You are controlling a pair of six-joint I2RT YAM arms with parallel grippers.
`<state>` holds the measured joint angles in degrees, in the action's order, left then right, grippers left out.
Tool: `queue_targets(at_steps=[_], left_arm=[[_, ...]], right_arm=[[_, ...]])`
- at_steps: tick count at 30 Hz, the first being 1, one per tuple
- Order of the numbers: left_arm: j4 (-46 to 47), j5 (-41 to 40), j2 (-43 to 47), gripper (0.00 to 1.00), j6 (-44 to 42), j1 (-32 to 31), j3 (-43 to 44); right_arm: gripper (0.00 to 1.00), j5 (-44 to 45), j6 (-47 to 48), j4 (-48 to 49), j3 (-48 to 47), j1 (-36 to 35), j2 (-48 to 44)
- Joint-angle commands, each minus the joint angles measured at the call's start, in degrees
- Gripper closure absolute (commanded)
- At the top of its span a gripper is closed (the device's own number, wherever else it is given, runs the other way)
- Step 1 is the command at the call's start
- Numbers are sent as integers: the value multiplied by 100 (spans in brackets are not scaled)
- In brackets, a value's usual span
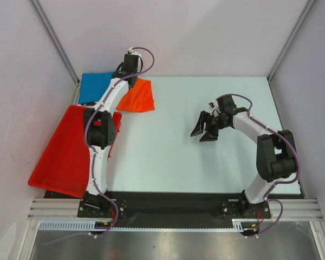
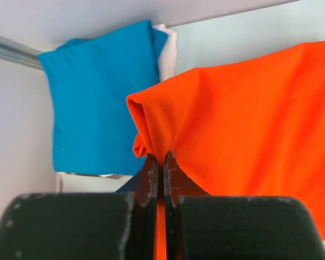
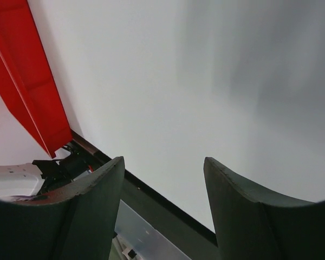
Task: Fold and stack the t-shirts
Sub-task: Neatly place the folded tshirt to the corner
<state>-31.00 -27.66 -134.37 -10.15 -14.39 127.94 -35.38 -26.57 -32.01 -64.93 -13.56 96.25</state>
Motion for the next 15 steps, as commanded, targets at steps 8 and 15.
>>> queue_targets(at_steps=[8, 15], left_arm=[[595, -425, 1149, 100, -619, 349, -251], [595, -284, 1360, 100, -681, 508, -392]], right_arm=[[34, -22, -173, 283, -152, -190, 131], [34, -13, -235, 353, -187, -296, 184]])
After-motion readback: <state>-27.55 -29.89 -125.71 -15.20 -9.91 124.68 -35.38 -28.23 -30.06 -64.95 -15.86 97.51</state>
